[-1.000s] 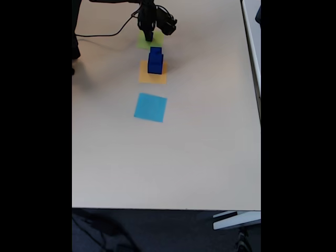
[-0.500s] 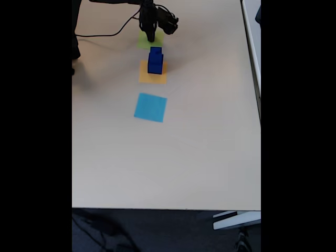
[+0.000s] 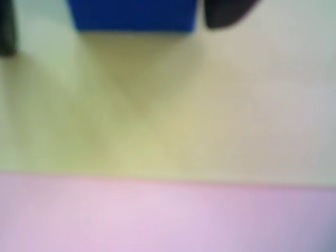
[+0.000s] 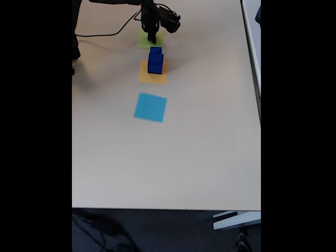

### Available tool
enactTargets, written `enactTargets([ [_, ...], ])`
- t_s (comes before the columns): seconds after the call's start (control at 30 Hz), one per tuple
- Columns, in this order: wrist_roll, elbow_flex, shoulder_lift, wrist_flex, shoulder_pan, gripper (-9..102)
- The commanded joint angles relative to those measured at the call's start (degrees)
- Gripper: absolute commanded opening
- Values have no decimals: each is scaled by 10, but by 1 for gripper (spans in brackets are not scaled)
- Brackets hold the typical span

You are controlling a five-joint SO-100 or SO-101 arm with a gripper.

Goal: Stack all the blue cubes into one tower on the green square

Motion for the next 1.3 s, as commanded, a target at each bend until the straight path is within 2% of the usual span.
enactTargets([
  [0.0,-25,-40,59,-7,15,19],
  [0.6,-163,-140,112,37,97,19],
  [0.83,-243,-204,127,81,134,19],
  [1.27,-283,-221,162,149,175,17],
])
